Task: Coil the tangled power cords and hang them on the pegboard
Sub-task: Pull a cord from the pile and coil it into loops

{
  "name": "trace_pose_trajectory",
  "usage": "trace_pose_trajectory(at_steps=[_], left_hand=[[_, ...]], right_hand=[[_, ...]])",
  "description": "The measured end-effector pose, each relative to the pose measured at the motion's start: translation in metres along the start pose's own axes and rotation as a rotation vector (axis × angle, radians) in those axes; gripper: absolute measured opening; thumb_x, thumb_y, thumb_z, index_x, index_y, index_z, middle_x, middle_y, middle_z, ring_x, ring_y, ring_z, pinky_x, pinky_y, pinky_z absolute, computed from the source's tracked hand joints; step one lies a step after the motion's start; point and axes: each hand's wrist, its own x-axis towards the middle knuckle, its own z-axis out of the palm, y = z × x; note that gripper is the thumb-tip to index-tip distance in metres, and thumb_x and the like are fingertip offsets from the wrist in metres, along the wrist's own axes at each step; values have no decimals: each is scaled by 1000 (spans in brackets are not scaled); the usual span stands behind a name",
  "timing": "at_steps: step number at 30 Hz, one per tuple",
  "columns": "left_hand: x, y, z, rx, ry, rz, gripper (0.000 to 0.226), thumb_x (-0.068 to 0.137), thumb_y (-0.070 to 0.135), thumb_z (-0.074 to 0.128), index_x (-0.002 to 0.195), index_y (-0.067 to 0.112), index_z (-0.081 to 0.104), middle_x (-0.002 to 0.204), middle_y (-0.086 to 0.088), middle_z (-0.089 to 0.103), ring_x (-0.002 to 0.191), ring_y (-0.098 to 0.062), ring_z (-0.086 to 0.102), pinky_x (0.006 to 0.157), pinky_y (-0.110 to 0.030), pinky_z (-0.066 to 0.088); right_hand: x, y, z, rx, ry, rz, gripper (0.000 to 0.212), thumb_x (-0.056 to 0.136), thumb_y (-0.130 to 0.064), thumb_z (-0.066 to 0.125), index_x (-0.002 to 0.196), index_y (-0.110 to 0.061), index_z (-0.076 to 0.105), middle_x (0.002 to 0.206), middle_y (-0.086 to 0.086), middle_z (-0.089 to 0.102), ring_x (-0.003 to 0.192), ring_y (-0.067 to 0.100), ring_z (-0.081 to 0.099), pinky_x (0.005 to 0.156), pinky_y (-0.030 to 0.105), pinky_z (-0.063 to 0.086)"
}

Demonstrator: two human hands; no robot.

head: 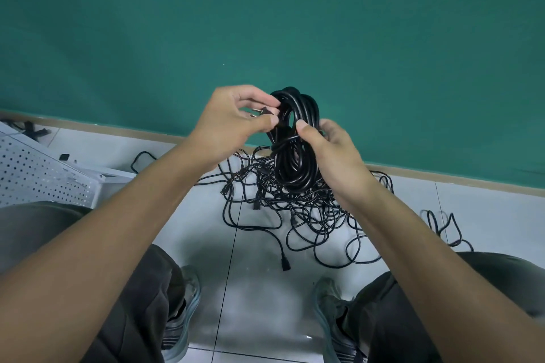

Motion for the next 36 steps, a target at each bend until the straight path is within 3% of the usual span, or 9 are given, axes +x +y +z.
trace_pose_trajectory(at_steps=[5,10,14,18,22,24,27,31,36], left_hand=[[-1,-1,3,113,39,113,27,82,1,82,100,19,75,105,2,71,79,-26,71,91,-43,60],[5,-5,-1,277,178,309,31,81,13,87,104,29,75,109,7,45,85,-12,56,89,-20,51],[2,-6,4,229,209,351,39,87,20,79,117,33,58,116,8,50,101,-14,55,97,-32,49],[5,-4,1,79,197,172,56,83,44,77,130,30,49,131,6,59,120,-10,58,106,-35,47],[8,-8,-10,-35,148,106,34,83,43,78,111,27,68,107,12,71,92,-29,74,89,-50,60],[12,-11,-19,-31,165,88,24,84,37,82,104,28,71,100,19,71,94,-28,74,85,-46,62],[23,-14,-42,71,169,77,28,76,47,82,96,30,72,94,26,68,98,-16,70,91,-46,59],[42,-29,-86,272,196,45,34,73,50,82,96,31,68,110,5,66,106,-22,67,85,-41,60],[49,-86,-139,428,212,-64,42,81,38,86,114,24,65,122,-2,57,118,-25,59,98,-49,53]], right_hand=[[2,2,7,23,-12,-14,36,96,-52,59,118,-24,63,115,0,75,109,16,71,105,43,51],[2,-3,9,114,-32,-10,25,104,-39,56,112,-16,62,102,3,74,96,17,73,89,34,56],[2,-13,14,213,-52,-2,26,105,-33,55,117,-10,61,102,6,73,95,20,72,92,37,58],[2,-15,18,247,-106,-4,28,105,-36,55,120,-14,64,113,8,75,110,26,71,106,47,52],[12,-13,28,223,-133,0,58,93,-58,65,135,-18,60,129,7,70,123,25,65,113,51,44],[20,-10,33,180,-147,20,85,79,-75,69,141,-20,56,136,5,66,129,24,61,116,52,40],[32,-3,41,40,-200,5,57,94,-69,51,127,-24,65,125,0,72,121,21,66,112,50,44],[48,15,64,-195,-262,-26,68,85,-81,42,137,-39,56,135,-13,65,124,12,62,113,49,44],[72,57,97,-528,-427,-77,52,105,-49,47,153,-29,42,148,-5,53,130,14,53,109,33,38]])
